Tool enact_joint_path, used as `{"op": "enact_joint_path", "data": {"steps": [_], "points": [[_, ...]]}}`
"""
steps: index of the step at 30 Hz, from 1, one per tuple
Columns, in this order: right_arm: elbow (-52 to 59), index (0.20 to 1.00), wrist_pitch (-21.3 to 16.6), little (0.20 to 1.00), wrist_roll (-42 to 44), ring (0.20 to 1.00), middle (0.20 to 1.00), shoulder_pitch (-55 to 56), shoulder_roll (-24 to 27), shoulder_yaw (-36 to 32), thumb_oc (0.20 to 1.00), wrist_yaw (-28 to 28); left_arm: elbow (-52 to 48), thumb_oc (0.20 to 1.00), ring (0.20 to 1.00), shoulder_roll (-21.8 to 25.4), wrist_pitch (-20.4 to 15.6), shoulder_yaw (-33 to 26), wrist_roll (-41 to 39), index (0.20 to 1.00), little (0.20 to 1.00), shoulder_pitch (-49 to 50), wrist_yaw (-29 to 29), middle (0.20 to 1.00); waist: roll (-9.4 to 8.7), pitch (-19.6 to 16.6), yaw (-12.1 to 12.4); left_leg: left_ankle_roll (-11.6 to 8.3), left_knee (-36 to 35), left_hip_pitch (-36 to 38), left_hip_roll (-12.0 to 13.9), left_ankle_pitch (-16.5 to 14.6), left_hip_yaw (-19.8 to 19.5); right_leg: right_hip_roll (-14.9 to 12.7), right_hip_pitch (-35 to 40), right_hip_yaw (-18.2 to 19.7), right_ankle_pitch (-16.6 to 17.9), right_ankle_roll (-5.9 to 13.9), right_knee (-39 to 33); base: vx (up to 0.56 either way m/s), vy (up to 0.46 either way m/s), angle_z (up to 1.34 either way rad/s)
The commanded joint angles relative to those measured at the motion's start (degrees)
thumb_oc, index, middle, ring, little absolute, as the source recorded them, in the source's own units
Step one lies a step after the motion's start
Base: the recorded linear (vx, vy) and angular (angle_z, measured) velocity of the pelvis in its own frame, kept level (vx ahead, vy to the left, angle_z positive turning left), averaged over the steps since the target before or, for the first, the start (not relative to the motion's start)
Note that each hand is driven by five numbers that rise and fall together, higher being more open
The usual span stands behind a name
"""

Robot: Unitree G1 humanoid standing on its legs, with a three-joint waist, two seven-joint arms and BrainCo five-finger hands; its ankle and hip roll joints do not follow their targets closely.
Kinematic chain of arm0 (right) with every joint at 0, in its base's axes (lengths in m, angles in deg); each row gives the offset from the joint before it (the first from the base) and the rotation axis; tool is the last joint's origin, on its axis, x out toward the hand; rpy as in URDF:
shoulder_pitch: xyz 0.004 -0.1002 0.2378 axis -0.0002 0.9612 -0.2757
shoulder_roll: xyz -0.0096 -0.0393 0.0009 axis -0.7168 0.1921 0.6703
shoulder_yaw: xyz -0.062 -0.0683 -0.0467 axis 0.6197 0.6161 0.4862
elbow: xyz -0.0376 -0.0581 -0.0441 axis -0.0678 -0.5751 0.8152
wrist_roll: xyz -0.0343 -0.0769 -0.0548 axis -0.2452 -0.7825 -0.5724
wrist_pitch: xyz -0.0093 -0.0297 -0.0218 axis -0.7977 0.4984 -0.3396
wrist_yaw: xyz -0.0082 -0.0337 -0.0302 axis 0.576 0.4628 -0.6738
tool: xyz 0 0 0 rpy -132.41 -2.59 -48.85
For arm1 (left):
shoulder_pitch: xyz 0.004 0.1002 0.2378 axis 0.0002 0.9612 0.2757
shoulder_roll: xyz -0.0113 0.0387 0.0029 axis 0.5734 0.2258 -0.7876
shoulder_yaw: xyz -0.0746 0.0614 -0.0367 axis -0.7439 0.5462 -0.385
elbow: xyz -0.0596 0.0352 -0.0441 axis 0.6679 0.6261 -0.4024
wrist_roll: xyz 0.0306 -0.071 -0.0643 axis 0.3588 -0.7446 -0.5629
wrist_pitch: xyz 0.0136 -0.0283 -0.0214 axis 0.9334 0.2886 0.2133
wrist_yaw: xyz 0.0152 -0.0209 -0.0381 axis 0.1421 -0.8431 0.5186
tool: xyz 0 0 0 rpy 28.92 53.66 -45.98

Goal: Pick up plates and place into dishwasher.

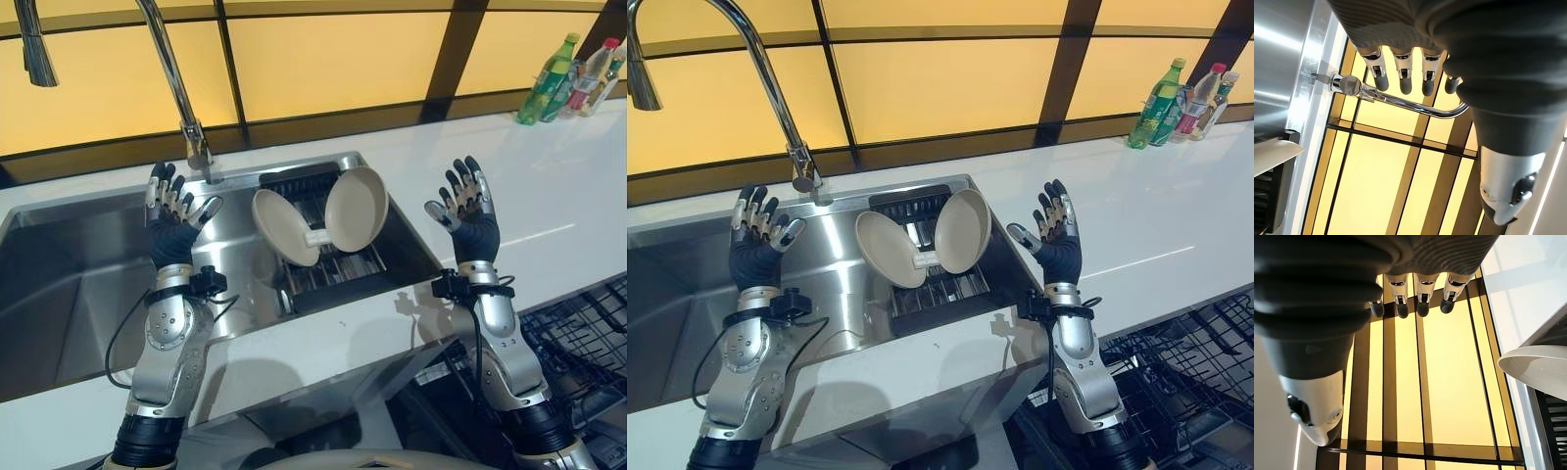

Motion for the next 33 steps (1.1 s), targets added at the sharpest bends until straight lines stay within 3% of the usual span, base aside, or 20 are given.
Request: {"op": "enact_joint_path", "data": {"steps": [1, 13, 20, 24, 28, 33], "points": [[6.4, 1.000, -3.5, 1.000, -1.5, 1.000, 1.000, -0.2, 0.3, -2.1, 1.000, 1.0, -0.3, 1.000, 1.000, 2.2, -1.7, -0.1, 0.8, 1.000, 1.000, -1.6, -1.4, 1.000, 2.08, -3.4, -0.9, 2.35, 0.0, 0.3, 0.2, -1.8, 1.5, 1.9, -4.2, -6.1, 4.6, -1.77, 0.2, 0.00, 0.000, 0.00], [6.4, 1.000, -3.7, 1.000, -1.5, 1.000, 1.000, 0.6, 0.0, -2.6, 1.000, 1.9, -0.4, 1.000, 1.000, 2.9, -1.4, -1.0, 2.0, 1.000, 1.000, -1.6, -4.3, 1.000, 2.31, -3.6, -0.9, 2.41, 0.0, 0.5, 0.1, -1.9, 1.4, 2.0, -4.1, -6.3, 4.4, -1.77, 0.2, 0.00, 0.000, 0.00], [6.8, 1.000, -2.9, 1.000, -1.2, 1.000, 1.000, 1.1, 0.1, -2.7, 1.000, 2.5, 0.0, 1.000, 1.000, 4.3, -0.8, -2.3, 10.7, 1.000, 1.000, -0.9, -3.1, 1.000, 2.12, -3.7, -0.9, 2.24, 0.0, 1.0, 0.5, -1.8, 1.6, 2.5, -4.1, -5.7, 4.4, -2.12, 0.2, 0.02, -0.057, 0.00], [7.1, 1.000, -2.0, 1.000, 0.3, 1.000, 1.000, 2.1, 0.9, -3.5, 1.000, 3.8, 0.5, 1.000, 1.000, 7.0, -0.7, -5.0, 16.5, 1.000, 1.000, 0.0, -3.9, 1.000, 2.01, -3.7, -1.1, 1.53, 0.9, 0.9, 1.1, -1.6, 1.9, 3.3, -4.1, -4.9, 4.3, -2.64, 0.2, 0.01, -0.101, -0.01], [6.7, 1.000, -1.2, 1.000, 1.2, 1.000, 1.000, 1.3, 2.6, -3.5, 1.000, 5.0, 3.5, 1.000, 1.000, 12.3, -0.6, -7.2, 24.2, 1.000, 1.000, -0.5, -3.0, 1.000, 1.87, -2.5, -0.9, 0.50, 6.8, -1.2, 0.8, -2.6, 1.7, 3.7, -3.8, -4.5, 4.3, -3.60, 0.6, 0.00, -0.076, -0.05], [4.8, 1.000, -1.4, 1.000, 0.5, 1.000, 1.000, -1.3, 3.7, -1.9, 1.000, 4.1, 11.5, 1.000, 1.000, 18.4, -3.1, -8.6, 32.6, 1.000, 1.000, -1.8, 1.2, 1.000, 2.15, -1.0, 0.2, 1.51, 13.0, -4.6, -1.6, -2.2, -3.3, 4.0, -4.6, -2.0, 4.7, -4.12, 1.7, 0.00, 0.010, -0.10]]}}
